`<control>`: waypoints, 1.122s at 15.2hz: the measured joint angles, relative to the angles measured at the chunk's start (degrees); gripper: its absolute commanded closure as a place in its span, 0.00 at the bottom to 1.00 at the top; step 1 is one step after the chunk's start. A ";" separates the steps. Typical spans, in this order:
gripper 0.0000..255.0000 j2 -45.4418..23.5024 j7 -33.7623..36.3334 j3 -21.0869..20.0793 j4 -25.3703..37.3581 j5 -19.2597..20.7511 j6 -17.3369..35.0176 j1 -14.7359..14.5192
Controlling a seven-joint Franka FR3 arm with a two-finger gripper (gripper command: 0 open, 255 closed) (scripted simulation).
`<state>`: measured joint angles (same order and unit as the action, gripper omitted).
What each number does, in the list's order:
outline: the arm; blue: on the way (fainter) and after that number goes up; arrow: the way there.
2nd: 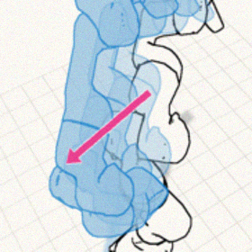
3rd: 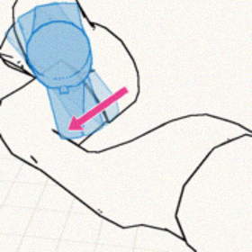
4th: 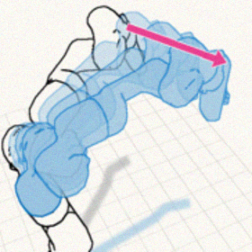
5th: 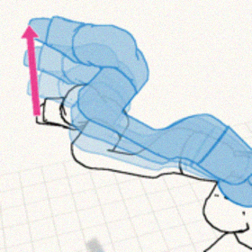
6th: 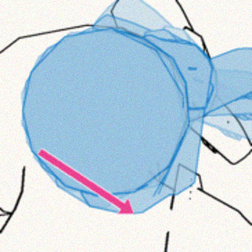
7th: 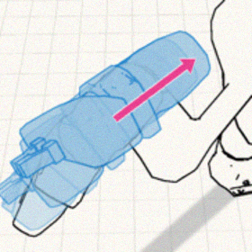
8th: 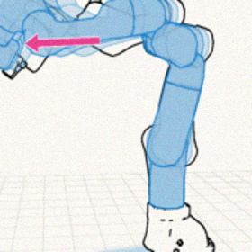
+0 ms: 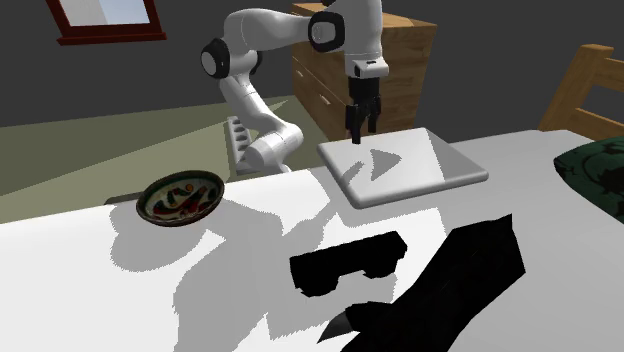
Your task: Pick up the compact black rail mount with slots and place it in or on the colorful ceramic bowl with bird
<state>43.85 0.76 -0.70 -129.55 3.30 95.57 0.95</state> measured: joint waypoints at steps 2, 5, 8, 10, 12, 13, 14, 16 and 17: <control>0.00 -0.31 -1.26 0.85 0.33 0.30 -0.12 -0.04; 0.00 -1.40 -8.34 5.34 1.05 1.89 -0.26 -0.35; 0.00 -4.20 -16.44 10.27 3.84 3.39 -0.86 -0.91; 0.00 -6.12 -22.22 13.73 5.61 4.32 -1.13 -1.33; 0.00 -9.29 -27.99 17.22 8.68 4.84 -1.44 -2.02; 0.00 -10.20 -30.89 18.87 9.51 5.16 -1.64 -2.22; 0.00 -12.17 -33.79 20.58 11.50 5.17 -1.89 -2.68; 0.00 -15.90 -39.57 23.87 15.13 4.99 -2.40 -3.54; 0.00 -17.95 -42.47 25.47 17.21 4.68 -2.80 -4.02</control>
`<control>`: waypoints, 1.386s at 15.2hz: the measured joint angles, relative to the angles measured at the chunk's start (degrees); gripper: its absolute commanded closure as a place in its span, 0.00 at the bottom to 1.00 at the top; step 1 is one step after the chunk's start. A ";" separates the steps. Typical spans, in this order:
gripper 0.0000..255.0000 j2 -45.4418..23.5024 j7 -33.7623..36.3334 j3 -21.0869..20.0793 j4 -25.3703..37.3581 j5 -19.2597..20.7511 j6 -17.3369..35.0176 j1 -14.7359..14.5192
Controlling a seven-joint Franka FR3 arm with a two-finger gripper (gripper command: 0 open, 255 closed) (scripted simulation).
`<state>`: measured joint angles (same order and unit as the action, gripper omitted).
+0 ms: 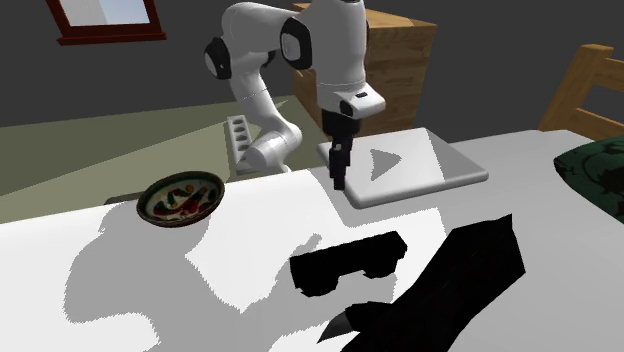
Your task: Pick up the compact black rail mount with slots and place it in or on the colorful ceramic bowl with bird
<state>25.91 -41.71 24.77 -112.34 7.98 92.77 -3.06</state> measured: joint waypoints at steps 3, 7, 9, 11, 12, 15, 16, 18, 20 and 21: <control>0.00 -6.37 -9.22 5.17 5.82 -1.44 -0.75 -1.06; 0.00 -17.81 -22.57 11.96 16.00 -6.24 -2.63 -1.74; 0.00 -24.52 -29.47 14.81 22.29 -9.91 -4.58 -0.89; 0.00 -32.54 -36.58 16.97 30.21 -14.67 -7.42 1.57; 0.00 -36.22 -39.75 17.36 33.60 -16.92 -8.54 3.18; 0.00 -40.81 -43.66 17.25 37.50 -19.58 -9.55 5.52; 0.00 -40.83 -43.94 17.22 36.84 -19.56 -8.91 5.48; 0.00 -40.18 -43.81 17.13 34.74 -19.11 -7.34 4.87; 0.00 -39.93 -43.95 17.10 32.73 -18.94 -5.55 4.62; 0.00 -39.63 -43.82 17.07 31.84 -18.73 -4.91 4.36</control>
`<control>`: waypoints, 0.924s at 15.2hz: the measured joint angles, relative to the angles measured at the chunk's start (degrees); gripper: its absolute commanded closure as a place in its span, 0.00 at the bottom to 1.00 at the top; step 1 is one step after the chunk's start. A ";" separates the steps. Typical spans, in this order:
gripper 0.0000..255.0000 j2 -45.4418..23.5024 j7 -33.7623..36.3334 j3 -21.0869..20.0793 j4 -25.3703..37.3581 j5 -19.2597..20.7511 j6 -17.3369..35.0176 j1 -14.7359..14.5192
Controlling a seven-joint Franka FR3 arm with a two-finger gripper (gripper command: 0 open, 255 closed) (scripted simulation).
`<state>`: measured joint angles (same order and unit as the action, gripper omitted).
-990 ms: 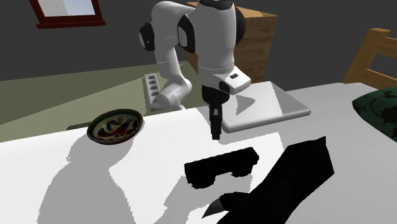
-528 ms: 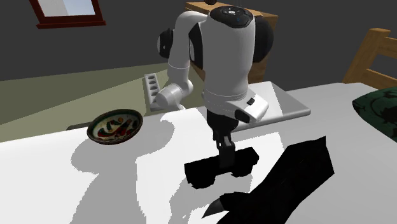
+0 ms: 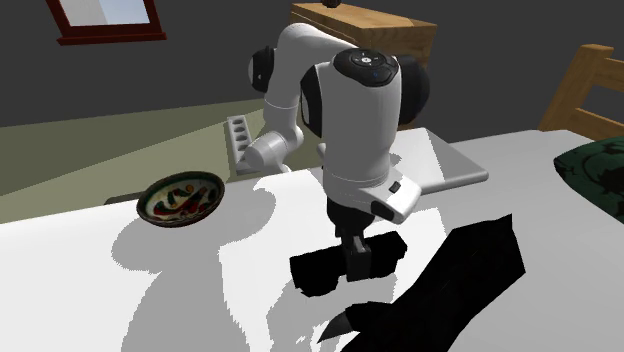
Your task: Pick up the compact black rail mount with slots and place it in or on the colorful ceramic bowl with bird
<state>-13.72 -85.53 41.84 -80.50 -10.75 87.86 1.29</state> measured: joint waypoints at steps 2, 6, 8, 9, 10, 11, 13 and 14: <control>0.00 0.23 0.06 -0.03 -0.83 0.15 0.67 -0.19; 0.00 0.34 0.08 -0.03 -1.08 0.21 0.85 -0.26; 1.00 0.34 0.07 -0.03 -1.08 0.21 0.84 -0.26; 1.00 0.34 0.07 -0.03 -1.08 0.21 0.84 -0.26; 1.00 0.34 0.07 -0.03 -1.09 0.22 0.84 -0.25; 1.00 0.33 0.07 -0.02 -1.08 0.22 0.84 -0.25; 1.00 0.34 0.07 -0.02 -1.08 0.22 0.84 -0.24; 1.00 0.34 0.07 -0.02 -1.09 0.22 0.84 -0.24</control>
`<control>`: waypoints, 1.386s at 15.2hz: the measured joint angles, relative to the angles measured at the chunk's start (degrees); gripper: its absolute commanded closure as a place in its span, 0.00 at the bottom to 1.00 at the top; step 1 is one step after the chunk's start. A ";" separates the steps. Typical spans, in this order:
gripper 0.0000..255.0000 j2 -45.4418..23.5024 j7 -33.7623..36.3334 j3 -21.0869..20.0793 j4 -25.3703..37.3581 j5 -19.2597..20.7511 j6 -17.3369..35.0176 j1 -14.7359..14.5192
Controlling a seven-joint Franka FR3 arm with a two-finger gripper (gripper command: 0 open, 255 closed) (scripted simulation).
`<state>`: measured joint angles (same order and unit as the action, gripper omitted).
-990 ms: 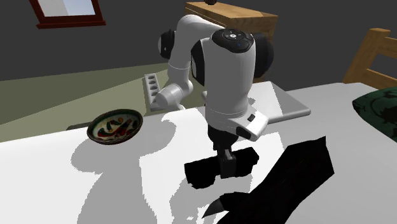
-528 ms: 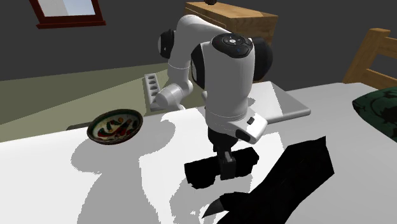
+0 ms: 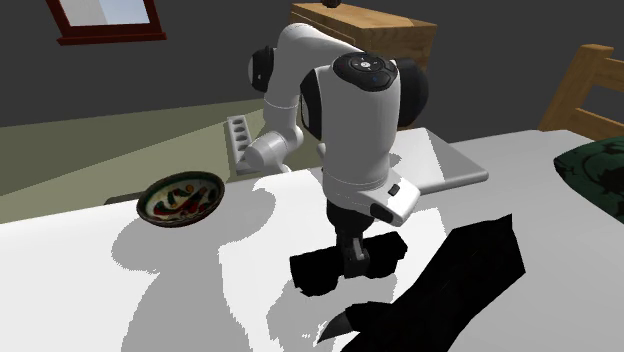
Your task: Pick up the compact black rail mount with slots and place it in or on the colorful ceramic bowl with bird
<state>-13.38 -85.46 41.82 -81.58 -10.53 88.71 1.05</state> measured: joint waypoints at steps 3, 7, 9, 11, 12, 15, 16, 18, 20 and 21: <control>1.00 0.00 0.00 0.00 0.01 0.00 0.00 0.00; 1.00 -1.03 -0.23 0.07 3.61 -0.68 -2.80 0.81; 1.00 -1.49 -0.29 0.11 5.74 -1.00 -4.55 1.24; 1.00 -2.14 -0.25 0.11 8.11 -1.45 -6.39 1.73; 1.00 -2.71 -0.45 0.14 9.64 -1.85 -7.46 2.23; 1.00 -4.10 -0.66 0.16 13.92 -2.85 -10.59 3.49; 1.00 -4.63 -0.74 0.15 15.41 -3.23 -11.64 3.97; 1.00 -5.80 -1.02 0.14 18.60 -4.11 -13.83 5.16; 1.00 -7.51 -1.19 0.02 22.74 -5.37 -16.46 6.76; 1.00 -8.15 -1.29 -0.02 24.53 -5.87 -17.67 7.51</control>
<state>-21.53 -86.76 41.81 -57.06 -16.41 71.03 8.56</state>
